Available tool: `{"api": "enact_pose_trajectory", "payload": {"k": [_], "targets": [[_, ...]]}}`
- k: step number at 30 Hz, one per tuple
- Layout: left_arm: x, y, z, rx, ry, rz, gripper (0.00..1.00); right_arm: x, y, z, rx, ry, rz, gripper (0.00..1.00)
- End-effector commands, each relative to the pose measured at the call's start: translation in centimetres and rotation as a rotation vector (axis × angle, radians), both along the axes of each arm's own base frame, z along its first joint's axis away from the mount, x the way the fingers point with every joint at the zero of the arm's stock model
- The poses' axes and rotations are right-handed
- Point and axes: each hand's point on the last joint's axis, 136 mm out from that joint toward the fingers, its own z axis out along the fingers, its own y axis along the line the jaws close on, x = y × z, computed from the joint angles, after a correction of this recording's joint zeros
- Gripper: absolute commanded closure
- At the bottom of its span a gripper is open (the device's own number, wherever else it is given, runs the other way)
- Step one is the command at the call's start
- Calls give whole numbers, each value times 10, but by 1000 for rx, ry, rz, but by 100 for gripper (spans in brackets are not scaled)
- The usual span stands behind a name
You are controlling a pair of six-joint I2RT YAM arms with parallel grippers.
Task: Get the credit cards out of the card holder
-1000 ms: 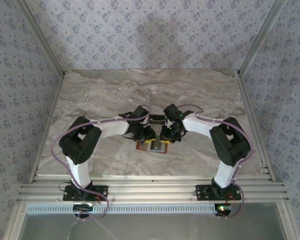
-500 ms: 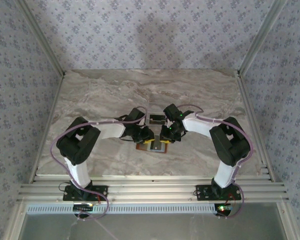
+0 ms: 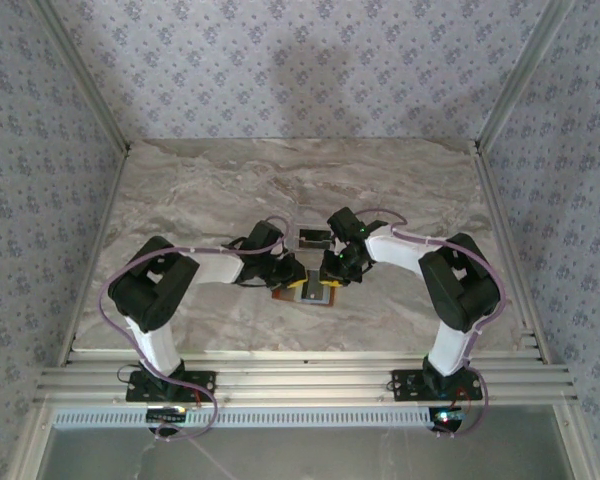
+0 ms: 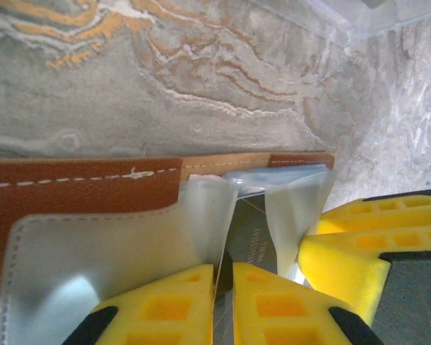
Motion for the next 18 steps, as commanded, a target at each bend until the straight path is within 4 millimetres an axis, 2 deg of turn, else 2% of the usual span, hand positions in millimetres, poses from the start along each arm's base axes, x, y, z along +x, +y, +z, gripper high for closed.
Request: {"api": "enact_pose_trajectory", "payload": {"k": [1,6,12,18], "targets": [[-4,-25,31,-131,-62,-86,83,-11,-7,-27,-60,54,17,79],[-7,-21,22,-89,-52,-110,82,-9,-6,-25,-60,52,21,79],[-8,-21,21,-98,-67,-123,90,-11,-7,-24,-67,54,26,79],[-7,-12,29,-62,-117,-124,94,-10,-13,-24,-85,49,18,69]]}}
